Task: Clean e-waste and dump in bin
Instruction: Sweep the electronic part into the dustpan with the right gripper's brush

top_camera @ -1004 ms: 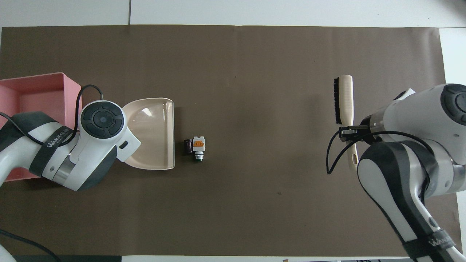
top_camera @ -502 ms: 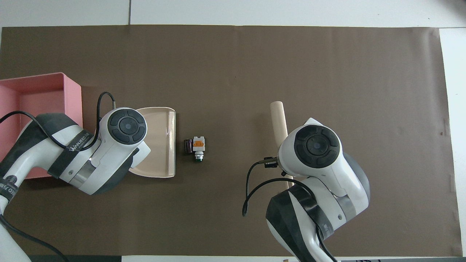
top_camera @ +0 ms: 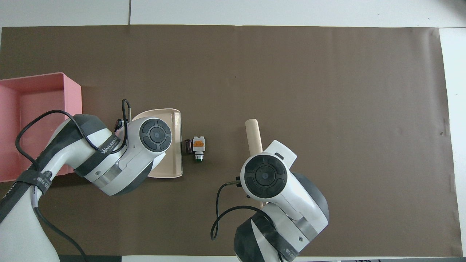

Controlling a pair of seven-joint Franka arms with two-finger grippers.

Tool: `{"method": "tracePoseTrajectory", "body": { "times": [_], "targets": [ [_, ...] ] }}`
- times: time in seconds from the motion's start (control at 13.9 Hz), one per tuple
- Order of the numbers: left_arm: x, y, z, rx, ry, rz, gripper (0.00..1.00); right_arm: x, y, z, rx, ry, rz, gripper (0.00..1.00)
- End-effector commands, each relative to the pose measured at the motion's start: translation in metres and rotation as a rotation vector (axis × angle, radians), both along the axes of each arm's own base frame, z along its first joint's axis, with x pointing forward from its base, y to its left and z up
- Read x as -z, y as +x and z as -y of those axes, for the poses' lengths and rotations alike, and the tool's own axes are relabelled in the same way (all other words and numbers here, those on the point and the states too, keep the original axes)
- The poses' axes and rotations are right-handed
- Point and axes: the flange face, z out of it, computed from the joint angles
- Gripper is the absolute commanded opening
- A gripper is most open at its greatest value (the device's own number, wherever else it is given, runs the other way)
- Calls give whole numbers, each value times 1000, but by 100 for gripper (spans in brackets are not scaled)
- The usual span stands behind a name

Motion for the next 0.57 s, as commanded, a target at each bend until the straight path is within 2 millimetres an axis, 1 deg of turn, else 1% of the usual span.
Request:
{"method": "tracePoseTrajectory", "body": {
  "times": [0.0, 0.07, 0.14, 0.22, 0.29, 0.36, 0.5],
  "targets": [
    [4, -7, 2, 6, 25, 3, 0, 19, 6, -35, -24, -1, -13, 0],
    [3, -10, 8, 20, 25, 3, 0, 27, 9, -48, -37, -5, -16, 0],
    [3, -10, 9, 21, 25, 3, 0, 33, 16, -60, -38, -4, -14, 0],
    [3, -10, 9, 21, 25, 3, 0, 42, 18, -75, -29, -6, -11, 0],
    [3, -11, 8, 20, 26, 3, 0, 44, 17, -89, -38, 6, -1, 0],
    [5, -13, 7, 17, 33, -4, 0, 45, 18, -94, -38, 23, 8, 0],
    [5, -14, 7, 20, 29, -2, 0, 57, 6, -121, -40, 105, 14, 0]
  ]
}}
